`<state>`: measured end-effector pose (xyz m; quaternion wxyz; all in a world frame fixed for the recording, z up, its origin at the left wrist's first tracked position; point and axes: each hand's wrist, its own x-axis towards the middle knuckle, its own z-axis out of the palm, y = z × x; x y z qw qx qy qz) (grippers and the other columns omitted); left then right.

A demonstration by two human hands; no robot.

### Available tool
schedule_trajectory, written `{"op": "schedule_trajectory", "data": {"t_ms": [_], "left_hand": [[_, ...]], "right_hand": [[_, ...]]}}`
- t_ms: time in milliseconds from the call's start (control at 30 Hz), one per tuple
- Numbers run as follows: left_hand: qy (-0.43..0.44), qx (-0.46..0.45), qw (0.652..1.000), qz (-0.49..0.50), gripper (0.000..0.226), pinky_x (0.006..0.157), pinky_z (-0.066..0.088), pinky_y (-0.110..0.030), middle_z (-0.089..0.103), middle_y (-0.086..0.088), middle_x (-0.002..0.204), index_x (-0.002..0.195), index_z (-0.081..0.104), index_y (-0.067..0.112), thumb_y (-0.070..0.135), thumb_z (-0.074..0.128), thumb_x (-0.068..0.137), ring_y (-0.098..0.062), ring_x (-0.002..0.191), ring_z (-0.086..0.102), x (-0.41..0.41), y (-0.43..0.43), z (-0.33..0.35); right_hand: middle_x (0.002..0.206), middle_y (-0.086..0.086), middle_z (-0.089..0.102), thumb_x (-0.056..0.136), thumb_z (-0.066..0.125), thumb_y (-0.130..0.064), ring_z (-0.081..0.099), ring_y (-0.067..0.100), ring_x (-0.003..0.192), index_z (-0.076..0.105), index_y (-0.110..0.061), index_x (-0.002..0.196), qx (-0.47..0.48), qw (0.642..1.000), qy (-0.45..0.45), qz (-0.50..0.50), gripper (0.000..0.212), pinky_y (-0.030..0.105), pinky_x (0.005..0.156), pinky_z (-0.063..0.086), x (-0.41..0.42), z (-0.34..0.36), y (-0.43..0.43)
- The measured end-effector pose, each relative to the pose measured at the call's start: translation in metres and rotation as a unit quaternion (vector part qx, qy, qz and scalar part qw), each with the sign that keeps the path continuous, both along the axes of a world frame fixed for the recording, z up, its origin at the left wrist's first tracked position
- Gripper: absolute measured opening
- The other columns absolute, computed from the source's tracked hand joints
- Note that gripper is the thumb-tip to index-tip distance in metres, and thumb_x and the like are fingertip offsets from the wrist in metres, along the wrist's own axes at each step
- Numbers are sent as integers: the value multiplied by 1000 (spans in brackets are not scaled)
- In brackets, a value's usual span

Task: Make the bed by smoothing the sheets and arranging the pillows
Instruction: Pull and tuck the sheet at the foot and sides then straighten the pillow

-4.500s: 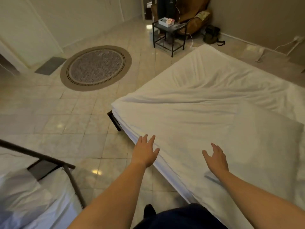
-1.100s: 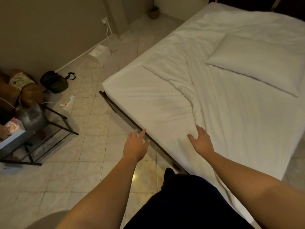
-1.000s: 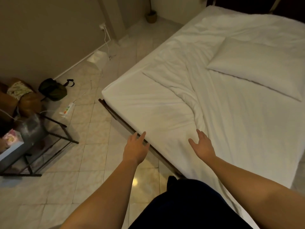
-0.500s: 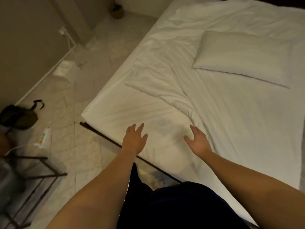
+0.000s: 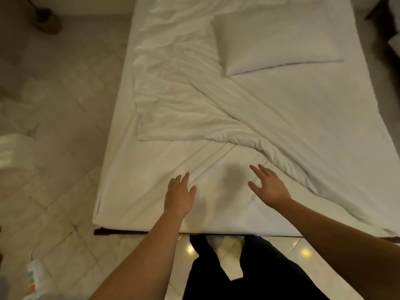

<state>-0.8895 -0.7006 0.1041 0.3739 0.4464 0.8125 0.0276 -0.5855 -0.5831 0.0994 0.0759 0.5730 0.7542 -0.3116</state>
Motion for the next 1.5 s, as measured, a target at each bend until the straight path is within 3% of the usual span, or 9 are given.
{"op": "schedule_trajectory", "data": {"t_ms": [233,367,467,700,900,1067,1200,1367,1500], "left_hand": [[-10,25,999,-35,59,124,26,-44,25,0,169,162,30,28,46,43,107,-24,157,13,-38,91,-63],[28,18,996,-84,60,128,19,-44,23,-3,170,162,31,27,49,40,107,-28,158,16,-51,142,-115],[88,9,989,-118,63,127,17,-47,19,-5,171,163,26,27,49,41,106,-32,157,15,-66,174,-150],[127,4,984,-126,70,127,7,-57,4,-5,173,165,12,31,46,43,104,-34,159,1,-89,236,-194],[134,21,977,-165,76,126,0,-59,2,1,174,164,11,39,58,48,101,-30,159,-4,-110,295,-220],[117,76,976,-170,65,122,18,-62,23,-2,169,160,27,42,46,55,102,-31,155,19,-126,330,-247],[76,148,974,-152,50,116,34,-56,48,-9,153,150,51,36,21,54,103,-36,142,42,-142,339,-268],[25,147,978,-148,36,109,46,-45,67,-8,134,138,65,32,26,55,104,-32,123,61,-153,348,-262],[52,104,981,-155,30,95,50,-40,72,-8,122,130,70,25,31,51,107,-33,111,66,-153,351,-225]], "right_hand": [[165,0,29,101,46,-52,27,28,151,26,-39,159,35,999,-12,30,62,43,121,30,-63,-47,36],[164,4,32,102,48,-46,30,31,150,28,-35,159,68,996,-7,50,61,46,120,31,-86,-88,81],[165,5,30,102,49,-41,27,30,151,27,-33,159,88,995,-3,49,62,48,121,30,-102,-120,112],[169,2,19,101,51,-33,15,28,156,16,-34,162,81,995,-34,41,70,47,125,14,-116,-174,161],[167,-1,25,99,53,-35,22,28,153,18,-31,161,118,990,-66,38,72,47,122,27,-110,-200,197],[156,-4,46,99,51,-32,41,27,144,38,-30,155,137,990,-43,-2,57,46,113,37,-111,-215,229],[128,3,70,97,54,-27,63,31,118,59,-32,140,125,991,-39,-32,44,43,96,48,-113,-227,243],[126,2,70,97,47,-21,65,31,114,62,-39,137,76,995,-16,-59,46,38,92,50,-113,-223,239],[121,-1,70,98,55,-33,65,28,111,66,-38,129,-1,998,10,-63,33,39,89,52,-107,-207,240]]}}
